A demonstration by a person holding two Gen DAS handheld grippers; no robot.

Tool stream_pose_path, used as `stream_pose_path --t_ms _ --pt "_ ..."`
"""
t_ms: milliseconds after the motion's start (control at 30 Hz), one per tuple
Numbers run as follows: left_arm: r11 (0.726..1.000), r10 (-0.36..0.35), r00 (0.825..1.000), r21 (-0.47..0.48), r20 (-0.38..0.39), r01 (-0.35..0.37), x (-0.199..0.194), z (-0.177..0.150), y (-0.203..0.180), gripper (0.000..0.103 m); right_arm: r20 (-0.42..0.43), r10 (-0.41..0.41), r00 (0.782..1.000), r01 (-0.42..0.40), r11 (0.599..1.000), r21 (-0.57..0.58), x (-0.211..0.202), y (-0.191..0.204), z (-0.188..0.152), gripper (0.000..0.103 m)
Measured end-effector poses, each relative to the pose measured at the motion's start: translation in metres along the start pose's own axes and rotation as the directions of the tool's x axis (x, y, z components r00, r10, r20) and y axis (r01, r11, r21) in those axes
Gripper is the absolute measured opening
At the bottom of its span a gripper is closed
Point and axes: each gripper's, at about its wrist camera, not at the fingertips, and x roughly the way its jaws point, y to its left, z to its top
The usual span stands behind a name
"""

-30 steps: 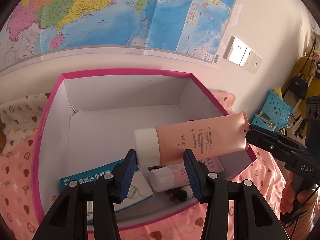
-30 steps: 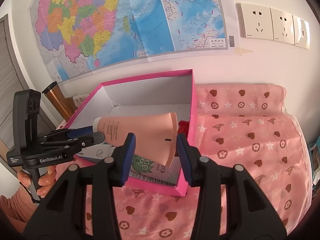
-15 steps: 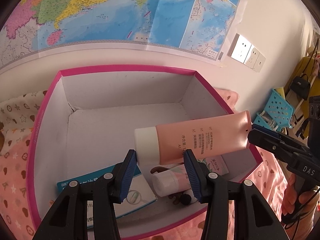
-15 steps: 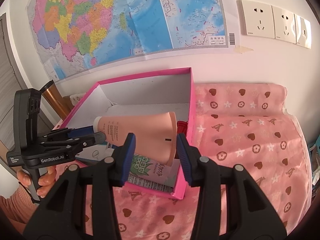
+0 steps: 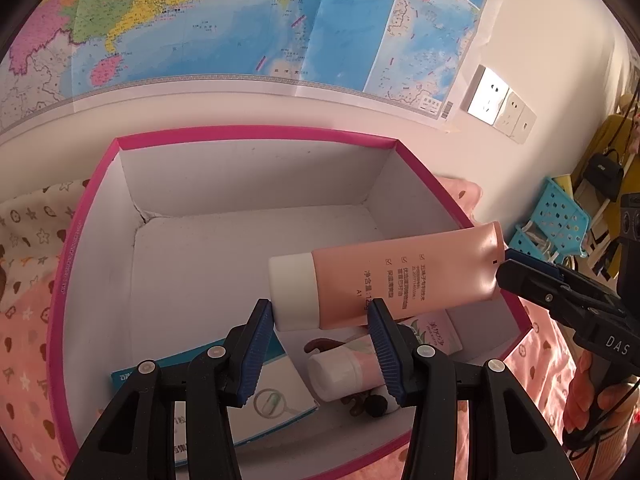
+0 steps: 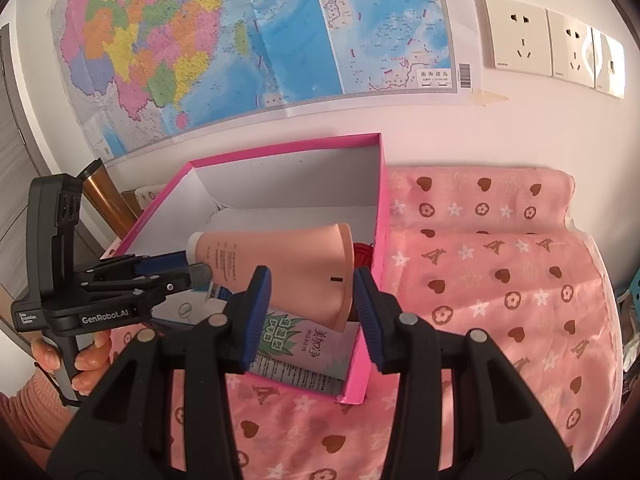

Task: Organize rigid objects
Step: 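Open the right tool to release the peach tube and withdraw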

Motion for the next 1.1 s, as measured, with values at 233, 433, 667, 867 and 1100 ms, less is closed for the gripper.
stream_pose_path --t_ms 233,433,667,867,1100 --pt "1.0 0.003 1.0 0.001 -0.004 -0.003 0.004 0.002 0.001 0.049 -0.006 -0.005 1.0 0.005 1.0 -0.001 0.003 -0.001 0.002 0.046" --pt "1.0 0.013 1.0 0.001 -0.012 -0.013 0.008 0.003 0.002 0.049 -0.005 -0.005 1.0 0.005 1.0 -0.001 0.003 0.0 0.001 0.046" --pt "0.999 0.001 1.0 0.037 -0.007 -0.001 0.01 0.006 -0.01 0.048 -0.016 0.025 1.0 -0.026 0.999 -0.041 0.011 0.014 0.001 0.045" --pt "0.998 0.009 1.0 0.06 -0.005 -0.009 0.011 0.003 -0.017 0.048 -0.024 0.024 0.999 -0.025 0.998 -0.061 0.017 0.021 -0.002 0.045" --pt "0.998 0.039 0.998 0.057 0.059 -0.042 -0.01 -0.012 -0.012 0.059 -0.029 0.022 0.999 -0.023 0.999 -0.042 0.014 0.016 -0.012 0.046"
